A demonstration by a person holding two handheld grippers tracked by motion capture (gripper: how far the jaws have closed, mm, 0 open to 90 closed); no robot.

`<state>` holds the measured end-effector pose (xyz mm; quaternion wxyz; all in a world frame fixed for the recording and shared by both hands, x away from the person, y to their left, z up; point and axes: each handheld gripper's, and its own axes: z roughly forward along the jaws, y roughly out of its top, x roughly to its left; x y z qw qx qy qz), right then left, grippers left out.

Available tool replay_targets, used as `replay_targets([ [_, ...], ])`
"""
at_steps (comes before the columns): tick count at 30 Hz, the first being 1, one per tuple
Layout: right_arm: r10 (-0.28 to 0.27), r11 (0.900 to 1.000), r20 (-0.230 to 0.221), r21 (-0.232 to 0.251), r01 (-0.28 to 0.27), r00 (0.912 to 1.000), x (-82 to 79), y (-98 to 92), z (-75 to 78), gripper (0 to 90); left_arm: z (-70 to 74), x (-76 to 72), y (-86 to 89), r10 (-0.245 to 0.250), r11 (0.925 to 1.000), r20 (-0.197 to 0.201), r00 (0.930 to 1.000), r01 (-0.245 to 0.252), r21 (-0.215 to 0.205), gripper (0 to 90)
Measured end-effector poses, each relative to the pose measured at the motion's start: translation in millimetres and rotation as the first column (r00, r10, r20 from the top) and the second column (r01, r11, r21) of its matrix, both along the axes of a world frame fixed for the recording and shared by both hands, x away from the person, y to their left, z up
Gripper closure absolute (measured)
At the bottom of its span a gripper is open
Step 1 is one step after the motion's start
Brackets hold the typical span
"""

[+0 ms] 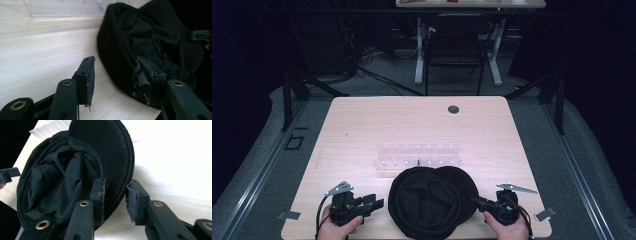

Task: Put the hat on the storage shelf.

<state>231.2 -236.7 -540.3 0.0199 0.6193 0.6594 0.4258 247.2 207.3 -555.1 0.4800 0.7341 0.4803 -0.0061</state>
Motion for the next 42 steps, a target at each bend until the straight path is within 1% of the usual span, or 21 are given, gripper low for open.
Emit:
replay_targets([
  [2, 0.002, 1.0, -0.001, 0.006, -0.002, 1.0, -0.4, 0.0, -0.5, 68.8, -1.6, 0.0, -3.6, -0.011, 0.9999, 0.0, 0.9999, 0.011, 0.003, 50.3],
  [5, 0.004, 1.0, -0.001, 0.017, -0.004, 1.0, -0.7, -1.0, -1.3, 68.9, -5.4, -0.7, -9.9, -0.034, 0.9994, -0.017, 0.9993, 0.034, -0.003, 49.9],
  [7, 0.007, 1.0, 0.002, 0.022, -0.007, 1.0, -1.2, -1.0, -1.7, 68.8, -5.9, -0.7, -11.0, -0.038, 0.9993, -0.015, 0.9992, 0.038, 0.004, 49.8],
  [9, 0.001, 1.0, 0.005, 0.024, -0.001, 1.0, -1.5, -0.5, -1.9, 68.8, -6.6, 0.1, -12.9, -0.036, 0.9993, -0.023, 0.9991, 0.035, -0.012, 50.3],
  [11, 0.005, 1.0, 0.004, 0.025, -0.005, 1.0, -1.9, -0.4, -2.3, 68.9, -7.3, 0.8, -13.7, -0.04, 0.999, -0.029, 0.9988, 0.039, -0.022, 56.3],
  [12, 0.01, 1.0, 0.006, 0.028, -0.011, 0.9999, -2.6, 0.3, -2.2, 68.9, -7.5, 0.8, -14.0, -0.046, 0.9987, -0.031, 0.9985, 0.045, -0.022, 65.6],
  [13, 0.013, 1.0, 0.009, 0.027, -0.013, 0.9999, -3.0, 0.9, -2.2, 69.0, -7.4, 0.7, -14.8, -0.066, 0.9975, -0.033, 0.9973, 0.065, -0.027, 70.3],
  [15, 0.021, 1.0, 0.008, 0.024, -0.021, 0.9998, -3.7, 1.3, -1.7, 69.0, -7.0, 0.7, -15.3, -0.067, 0.9975, -0.032, 0.9972, 0.066, -0.024, 77.2],
  [16, 0.021, 1.0, 0.008, 0.024, -0.021, 0.9998, -3.7, 1.3, -1.7, 69.0, -6.7, 0.8, -15.6, -0.071, 0.9973, -0.03, 0.997, 0.07, -0.022, 77.2],
  [17, 0.023, 0.999, 0.009, 0.026, -0.024, 0.9997, -4.1, 2.2, -1.9, 69.0, -6.2, 1.2, -15.4, -0.068, 0.9977, -0.02, 0.9975, 0.067, -0.012, 85.6],
  [19, 0.027, 0.999, 0.007, 0.034, -0.028, 0.9996, -4.4, 3.0, -2.0, 68.9, -5.5, 2.2, -14.3, -0.065, 0.9979, -0.017, 0.9978, 0.065, -0.008, 88.5],
  [22, 0.037, 0.999, 0.004, 0.039, -0.037, 0.9993, -4.6, 3.8, -2.3, 68.7, -4.5, 3.1, -12.7, -0.061, 0.9981, -0.009, 0.9981, 0.061, 0.004, 89.5],
  [23, 0.049, 0.998, 0.002, 0.047, -0.049, 0.9988, -4.5, 5.5, -2.7, 68.2, -3.3, 4.1, -10.2, -0.046, 0.9989, 0.002, 0.9989, 0.046, 0.007, 89.7],
  [26, 0.07, 0.996, -0.003, 0.054, -0.07, 0.9975, -4.5, 9.8, -3.1, 67.0, -2.1, 6.0, -7.6, -0.033, 0.9994, 0.005, 0.9994, 0.033, 0.01, 89.9],
  [28, 0.089, 0.994, -0.001, 0.068, -0.088, 0.9961, -4.1, 12.2, -3.8, 65.8, -0.6, 9.8, -0.9, -0.012, 0.9998, 0.007, 0.9999, 0.012, 0.016, 90.0],
  [30, 0.107, 0.991, -0.008, 0.081, -0.106, 0.9942, -3.6, 14.3, -4.4, 64.4, 0.2, 12.3, 3.7, 0.005, 1.0, 0.004, 1.0, -0.005, 0.002, 90.0],
  [35, 0.144, 0.985, -0.007, 0.094, -0.142, 0.9896, -3.0, 17.7, -5.3, 61.6, 2.2, 16.7, 10.7, 0.02, 0.9998, 0.012, 0.9997, -0.02, 0.01, 90.0],
  [37, 0.155, 0.984, 0.003, 0.093, -0.154, 0.9879, -3.1, 20.3, -5.3, 60.1, 3.0, 19.2, 13.4, 0.027, 0.9996, 0.012, 0.9996, -0.027, 0.009, 90.0],
  [38, 0.162, 0.984, 0.025, 0.074, -0.163, 0.9865, -3.5, 21.1, -4.4, 59.3, 3.5, 21.0, 15.4, 0.031, 0.9995, 0.011, 0.9995, -0.031, 0.008, 90.0],
  [39, 0.162, 0.984, 0.025, 0.074, -0.163, 0.9865, -3.5, 21.1, -4.4, 59.3, 3.7, 22.1, 16.4, 0.037, 0.9992, 0.014, 0.9992, -0.038, 0.011, 90.0],
  [42, 0.159, 0.984, 0.058, 0.078, -0.163, 0.9857, -2.0, 20.6, -2.5, 58.4, 4.3, 28.0, 24.4, 0.066, 0.9978, 0.009, 0.9978, -0.066, 0.005, 90.0],
])
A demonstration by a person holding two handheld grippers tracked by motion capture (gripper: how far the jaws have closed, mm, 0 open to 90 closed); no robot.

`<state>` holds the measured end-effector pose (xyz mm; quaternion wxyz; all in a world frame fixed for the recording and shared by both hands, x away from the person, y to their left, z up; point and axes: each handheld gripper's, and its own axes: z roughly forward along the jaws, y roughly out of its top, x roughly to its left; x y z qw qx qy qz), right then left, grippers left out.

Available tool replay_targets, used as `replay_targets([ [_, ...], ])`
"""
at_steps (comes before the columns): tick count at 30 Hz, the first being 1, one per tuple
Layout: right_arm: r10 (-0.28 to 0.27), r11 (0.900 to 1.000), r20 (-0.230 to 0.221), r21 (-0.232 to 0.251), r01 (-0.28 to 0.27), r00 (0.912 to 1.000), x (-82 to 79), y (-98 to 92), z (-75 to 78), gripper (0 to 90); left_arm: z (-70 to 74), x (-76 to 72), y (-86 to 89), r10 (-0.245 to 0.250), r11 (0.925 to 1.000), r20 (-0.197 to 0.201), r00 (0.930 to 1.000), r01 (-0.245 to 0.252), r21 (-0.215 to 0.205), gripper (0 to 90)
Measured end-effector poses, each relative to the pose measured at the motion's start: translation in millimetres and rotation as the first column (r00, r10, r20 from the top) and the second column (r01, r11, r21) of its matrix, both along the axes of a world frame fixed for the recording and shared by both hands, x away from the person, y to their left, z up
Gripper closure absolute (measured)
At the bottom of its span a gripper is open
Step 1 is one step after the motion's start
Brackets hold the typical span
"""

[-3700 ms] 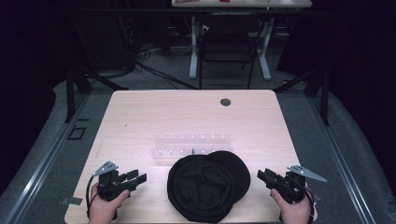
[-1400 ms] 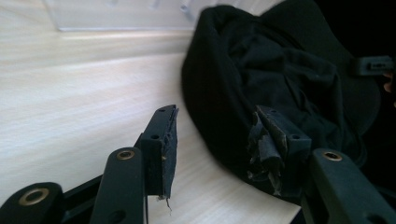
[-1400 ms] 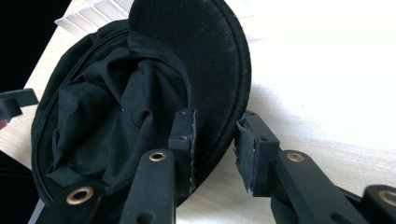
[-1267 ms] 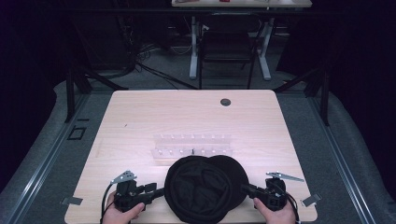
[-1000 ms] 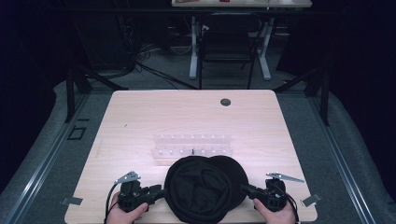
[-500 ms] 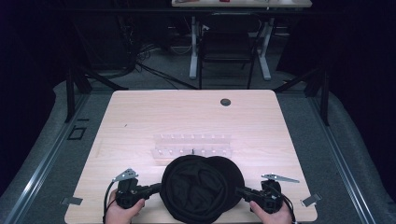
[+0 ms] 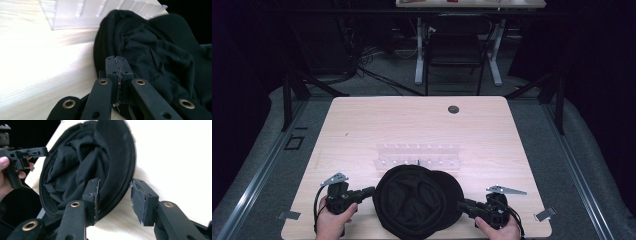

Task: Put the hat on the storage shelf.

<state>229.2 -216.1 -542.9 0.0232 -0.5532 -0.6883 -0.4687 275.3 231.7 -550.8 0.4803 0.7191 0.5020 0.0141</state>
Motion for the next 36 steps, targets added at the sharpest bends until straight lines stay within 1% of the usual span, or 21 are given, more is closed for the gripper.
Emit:
replay_targets([
  [2, -0.002, 1.0, 0.004, 0.006, 0.002, 1.0, 2.5, 0.8, 0.0, 59.3, 0.0, 1.4, 1.4, 0.008, 1.0, -0.001, 1.0, -0.008, -0.003, 90.0],
  [4, 0.0, 1.0, 0.001, -0.002, 0.0, 1.0, 3.7, 1.5, -0.3, 60.1, -0.3, 4.0, 3.8, 0.015, 0.9999, -0.004, 0.9999, -0.015, 0.001, 90.0],
  [5, 0.011, 1.0, -0.007, -0.016, -0.011, 0.9999, 5.4, 4.4, -1.8, 65.2, -0.7, 6.0, 6.0, 0.016, 0.9999, -0.011, 0.9998, -0.016, -0.006, 90.0],
  [6, 0.011, 1.0, -0.007, -0.016, -0.011, 0.9999, 5.4, 4.4, -1.8, 65.2, -0.7, 6.0, 6.0, 0.016, 0.9999, -0.011, 0.9998, -0.016, -0.006, 89.9],
  [7, 0.032, 0.999, -0.021, -0.013, -0.032, 0.9993, 5.1, 7.7, -2.2, 71.9, -0.9, 6.7, 7.5, 0.009, 0.9997, -0.035, 0.9994, -0.009, -0.024, 89.4],
  [9, 0.041, 0.999, -0.019, -0.02, -0.042, 0.999, 4.7, 9.0, -2.1, 72.3, -0.8, 6.4, 8.5, 0.008, 0.9996, -0.044, 0.999, -0.009, -0.028, 87.4],
  [10, 0.045, 0.999, -0.016, -0.027, -0.046, 0.9989, 3.8, 10.5, -1.5, 72.8, -0.4, 6.3, 10.6, 0.004, 0.9993, -0.077, 0.997, -0.007, -0.038, 83.3],
  [11, 0.048, 0.998, -0.016, -0.027, -0.048, 0.9987, 3.9, 10.1, -1.6, 72.9, -0.4, 6.3, 10.6, 0.004, 0.9993, -0.077, 0.997, -0.007, -0.038, 79.6],
  [13, 0.045, 0.999, -0.022, -0.018, -0.045, 0.9988, 4.6, 9.3, -2.7, 73.1, -0.8, 7.6, 13.5, -0.017, 0.9961, -0.141, 0.9899, 0.005, -0.088, 71.1],
  [14, 0.045, 0.999, -0.022, -0.018, -0.045, 0.9988, 4.6, 9.3, -2.7, 73.1, -1.3, 8.8, 14.2, -0.03, 0.9946, -0.165, 0.9858, 0.013, -0.103, 71.1],
  [15, 0.042, 0.999, -0.029, -0.01, -0.042, 0.9987, 5.5, 8.4, -4.0, 73.2, -1.6, 10.1, 14.9, -0.035, 0.9954, -0.173, 0.9843, 0.019, -0.094, 66.9],
  [16, 0.043, 0.999, -0.031, -0.01, -0.043, 0.9986, 5.9, 8.0, -4.2, 73.4, -1.9, 11.5, 15.0, -0.038, 0.9961, -0.181, 0.9827, 0.023, -0.085, 65.4],
  [17, 0.044, 0.999, -0.032, -0.011, -0.044, 0.9985, 6.3, 7.9, -4.3, 73.6, -3.7, 14.6, 14.3, -0.056, 0.9946, -0.21, 0.9762, 0.036, -0.097, 63.1],
  [18, 0.044, 0.999, -0.032, -0.011, -0.044, 0.9985, 6.3, 7.9, -4.3, 73.6, -3.7, 14.6, 14.3, -0.056, 0.9946, -0.21, 0.9762, 0.036, -0.097, 61.5],
  [20, 0.044, 0.999, -0.031, -0.018, -0.045, 0.9985, 7.5, 8.0, -4.3, 74.4, -6.7, 17.2, 9.0, -0.073, 0.9951, -0.228, 0.9709, 0.056, -0.081, 59.5],
  [24, 0.038, 0.999, -0.04, -0.015, -0.039, 0.9985, 8.8, 7.0, -5.5, 75.3, -9.5, 17.8, 6.6, -0.068, 0.9956, -0.234, 0.9698, 0.051, -0.078, 59.2],
  [25, 0.034, 0.999, -0.043, -0.009, -0.035, 0.9985, 8.9, 6.7, -6.0, 75.5, -11.9, 18.0, 8.3, -0.071, 0.9947, -0.244, 0.9672, 0.051, -0.089, 59.4],
  [27, 0.032, 0.999, -0.044, -0.002, -0.033, 0.9985, 9.0, 6.6, -6.5, 75.6, -13.1, 17.7, 8.9, -0.071, 0.9944, -0.247, 0.9665, 0.049, -0.093, 59.4],
  [29, 0.033, 0.999, -0.048, 0.002, -0.033, 0.9983, 9.0, 6.2, -6.8, 75.8, -15.5, 17.8, 9.3, -0.078, 0.9938, -0.258, 0.9629, 0.054, -0.098, 60.2],
  [33, 0.031, 1.0, -0.049, 0.002, -0.031, 0.9983, 9.3, 6.2, -7.2, 75.9, -16.0, 19.7, 8.3, -0.071, 0.9952, -0.273, 0.9593, 0.05, -0.084, 59.7],
  [36, 0.029, 1.0, -0.048, 0.003, -0.029, 0.9984, 9.5, 6.2, -7.7, 75.9, -16.2, 20.7, 4.9, -0.053, 0.9977, -0.288, 0.9562, 0.039, -0.056, 57.8],
])
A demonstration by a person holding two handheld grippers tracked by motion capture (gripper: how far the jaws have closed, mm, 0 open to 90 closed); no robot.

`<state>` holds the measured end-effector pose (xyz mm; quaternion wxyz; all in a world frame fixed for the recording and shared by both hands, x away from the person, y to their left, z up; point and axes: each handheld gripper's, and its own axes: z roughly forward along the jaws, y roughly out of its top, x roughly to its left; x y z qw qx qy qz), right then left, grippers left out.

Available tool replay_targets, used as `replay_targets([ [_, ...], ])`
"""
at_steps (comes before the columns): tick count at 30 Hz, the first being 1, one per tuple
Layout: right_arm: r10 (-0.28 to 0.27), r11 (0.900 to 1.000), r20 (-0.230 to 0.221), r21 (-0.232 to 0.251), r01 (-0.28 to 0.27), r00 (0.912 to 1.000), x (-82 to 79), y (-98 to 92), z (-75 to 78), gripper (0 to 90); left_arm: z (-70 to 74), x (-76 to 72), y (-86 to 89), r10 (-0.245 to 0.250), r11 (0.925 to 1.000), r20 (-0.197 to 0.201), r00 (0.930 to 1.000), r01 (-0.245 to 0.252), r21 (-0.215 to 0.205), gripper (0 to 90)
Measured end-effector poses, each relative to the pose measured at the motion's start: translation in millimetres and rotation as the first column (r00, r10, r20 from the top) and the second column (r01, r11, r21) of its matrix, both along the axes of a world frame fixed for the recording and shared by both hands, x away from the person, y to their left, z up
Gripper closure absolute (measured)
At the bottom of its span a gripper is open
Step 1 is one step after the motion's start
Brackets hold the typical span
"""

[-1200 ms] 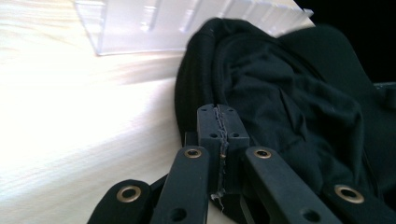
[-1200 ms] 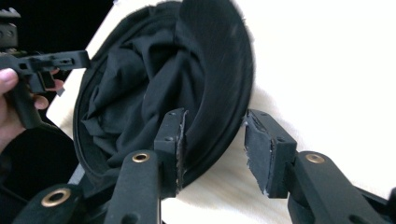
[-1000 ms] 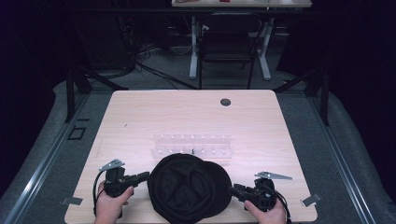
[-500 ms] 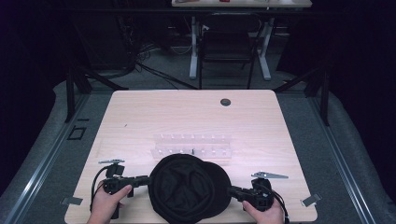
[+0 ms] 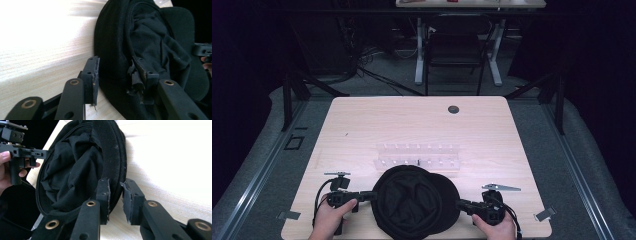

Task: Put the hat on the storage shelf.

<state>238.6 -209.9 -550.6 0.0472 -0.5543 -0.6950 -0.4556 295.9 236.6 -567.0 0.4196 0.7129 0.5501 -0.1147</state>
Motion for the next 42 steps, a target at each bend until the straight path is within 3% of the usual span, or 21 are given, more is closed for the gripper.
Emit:
replay_targets([
  [7, 0.002, 1.0, 0.0, 0.001, -0.002, 1.0, -0.1, 0.0, 0.0, 75.9, 4.3, -2.4, -4.8, 0.02, 0.9982, -0.001, 0.9998, -0.02, 0.056, 65.3],
  [10, 0.003, 1.0, 0.0, 0.003, -0.003, 1.0, -0.2, -0.2, -0.1, 75.9, 3.7, 0.0, -5.8, 0.004, 0.9984, -0.029, 0.9996, -0.003, 0.057, 73.0],
  [19, -0.002, 1.0, 0.003, 0.002, 0.002, 1.0, -0.8, 0.6, -0.1, 75.9, 10.2, 3.9, -15.7, -0.009, 0.9918, -0.077, 0.997, 0.019, 0.127, 73.4],
  [22, -0.004, 1.0, 0.006, 0.002, 0.004, 1.0, -1.0, 0.8, -0.1, 75.9, 14.1, 5.2, -19.5, -0.011, 0.9874, -0.089, 0.9959, 0.025, 0.156, 76.5],
  [25, -0.007, 1.0, 0.007, 0.0, 0.007, 0.9999, -1.2, 1.1, 0.0, 75.8, 20.2, 7.7, -25.0, -0.022, 0.9761, -0.108, 0.9939, 0.044, 0.213, 79.1],
  [26, -0.007, 1.0, 0.007, 0.0, 0.007, 0.9999, -1.2, 1.1, 0.0, 75.8, 20.2, 7.7, -25.0, -0.022, 0.9761, -0.108, 0.9939, 0.044, 0.213, 79.7],
  [27, -0.007, 1.0, 0.007, 0.002, 0.007, 1.0, -1.3, 1.2, 0.1, 75.8, 23.1, 8.8, -28.4, -0.031, 0.9694, -0.111, 0.9934, 0.057, 0.239, 80.8],
  [28, -0.007, 1.0, 0.007, 0.002, 0.007, 1.0, -1.3, 1.2, 0.1, 75.8, 23.1, 8.8, -28.4, -0.031, 0.9694, -0.111, 0.9934, 0.057, 0.239, 81.0],
  [31, -0.009, 1.0, 0.006, 0.003, 0.009, 0.9999, -1.5, 1.5, 0.6, 75.6, 26.7, 11.1, -33.3, -0.031, 0.9582, -0.128, 0.9912, 0.066, 0.278, 82.4],
  [37, -0.007, 1.0, 0.012, -0.002, 0.007, 0.9999, -2.3, 1.6, 1.2, 75.2, 32.7, 13.3, -34.9, -0.036, 0.9534, -0.15, 0.988, 0.079, 0.291, 84.9],
  [42, -0.013, 1.0, 0.012, -0.005, 0.014, 0.9998, -2.4, 1.7, 1.0, 74.9, 42.6, 14.7, -33.0, -0.039, 0.961, -0.179, 0.9831, 0.086, 0.263, 85.4],
])
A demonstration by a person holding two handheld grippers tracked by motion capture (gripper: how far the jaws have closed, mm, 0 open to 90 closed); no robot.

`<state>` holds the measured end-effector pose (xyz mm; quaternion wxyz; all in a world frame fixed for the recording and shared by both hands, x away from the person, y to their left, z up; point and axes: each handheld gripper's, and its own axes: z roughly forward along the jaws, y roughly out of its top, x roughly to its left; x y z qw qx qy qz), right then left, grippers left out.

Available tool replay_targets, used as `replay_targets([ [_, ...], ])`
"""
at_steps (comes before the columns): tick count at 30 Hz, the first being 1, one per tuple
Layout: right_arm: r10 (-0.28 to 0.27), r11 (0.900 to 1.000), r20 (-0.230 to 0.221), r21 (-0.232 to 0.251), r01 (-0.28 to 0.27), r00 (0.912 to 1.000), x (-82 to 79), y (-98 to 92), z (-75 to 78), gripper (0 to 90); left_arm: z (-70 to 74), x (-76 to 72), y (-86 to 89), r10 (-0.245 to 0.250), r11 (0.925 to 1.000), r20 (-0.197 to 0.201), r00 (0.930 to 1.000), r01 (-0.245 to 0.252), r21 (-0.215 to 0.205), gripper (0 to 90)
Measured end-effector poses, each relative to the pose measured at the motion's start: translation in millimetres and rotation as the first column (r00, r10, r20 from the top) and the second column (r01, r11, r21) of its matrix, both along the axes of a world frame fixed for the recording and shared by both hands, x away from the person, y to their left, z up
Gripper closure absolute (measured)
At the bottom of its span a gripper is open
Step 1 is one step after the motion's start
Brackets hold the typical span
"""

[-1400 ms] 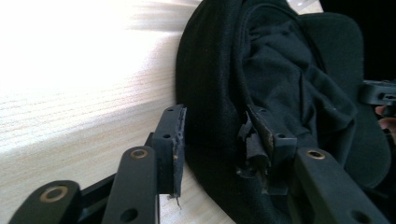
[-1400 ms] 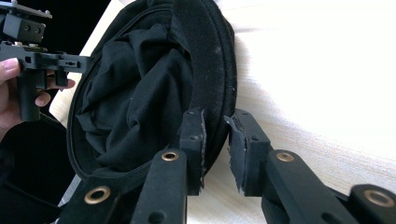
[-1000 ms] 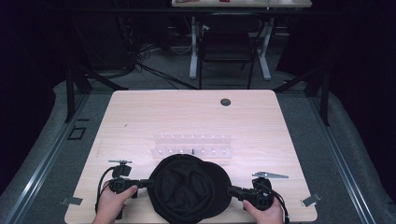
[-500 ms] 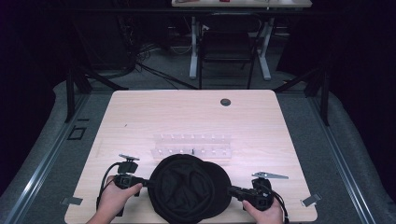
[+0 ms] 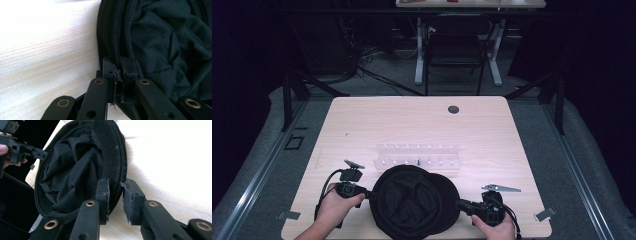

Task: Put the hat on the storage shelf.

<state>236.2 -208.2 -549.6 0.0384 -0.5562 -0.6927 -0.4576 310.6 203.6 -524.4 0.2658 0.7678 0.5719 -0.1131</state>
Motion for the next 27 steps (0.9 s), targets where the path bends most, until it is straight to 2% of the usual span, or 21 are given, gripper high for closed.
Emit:
replay_targets([
  [6, 0.008, 1.0, -0.01, -0.017, -0.008, 0.9999, 0.3, -1.2, -1.2, 74.2, 22.0, -0.5, 1.1, -0.013, 0.9993, 0.008, 0.9999, 0.013, -0.035, 85.6],
  [9, 0.002, 1.0, -0.018, -0.025, -0.002, 0.9998, 0.5, -1.5, -2.5, 73.3, 37.3, 0.5, 4.8, -0.008, 0.9954, 0.008, 0.9999, 0.009, -0.096, 85.6],
  [10, 0.003, 1.0, -0.021, -0.026, -0.004, 0.9998, 0.7, -1.6, -2.7, 73.2, 37.3, 0.5, 4.8, -0.008, 0.9954, 0.008, 0.9999, 0.009, -0.096, 85.7],
  [13, 0.003, 1.0, -0.027, -0.028, -0.004, 0.9996, 0.9, -1.1, -3.7, 73.2, 48.0, 1.0, 8.6, -0.004, 0.9889, 0.004, 1.0, 0.005, -0.148, 85.8],
  [18, 0.011, 0.999, -0.039, -0.041, -0.013, 0.9992, 1.7, 0.7, -5.7, 73.4, 61.2, -0.6, 9.8, -0.009, 0.9798, 0.004, 1.0, 0.009, -0.2, 85.7],
  [19, 0.013, 0.999, -0.045, -0.04, -0.015, 0.9989, 2.1, 0.8, -6.2, 73.3, 65.2, -0.7, 10.5, -0.005, 0.9715, -0.015, 0.9999, 0.002, -0.237, 85.8],
  [20, 0.011, 0.999, -0.045, -0.039, -0.013, 0.9989, 2.3, 0.8, -6.6, 73.3, 67.1, 0.0, 11.6, -0.012, 0.967, -0.023, 0.9997, 0.005, -0.255, 85.8],
  [21, 0.011, 0.999, -0.045, -0.039, -0.013, 0.9989, 2.3, 0.8, -6.6, 73.3, 67.1, 0.0, 11.6, -0.012, 0.967, -0.023, 0.9997, 0.005, -0.255, 85.9],
  [22, 0.01, 0.999, -0.05, -0.037, -0.011, 0.9987, 2.7, 0.6, -7.5, 73.2, 69.6, 0.1, 11.7, -0.012, 0.962, -0.032, 0.9994, 0.003, -0.273, 85.9],
  [26, 0.02, 0.999, -0.063, -0.038, -0.023, 0.9978, 3.5, 0.8, -8.9, 73.2, 83.8, -0.3, 8.6, -0.048, 0.9546, -0.034, 0.9983, 0.036, -0.296, 86.0],
  [27, 0.021, 0.999, -0.066, -0.036, -0.024, 0.9976, 3.6, 1.7, -9.5, 73.1, 86.7, -0.6, 7.6, -0.053, 0.9554, -0.026, 0.9983, 0.043, -0.292, 86.0],
])
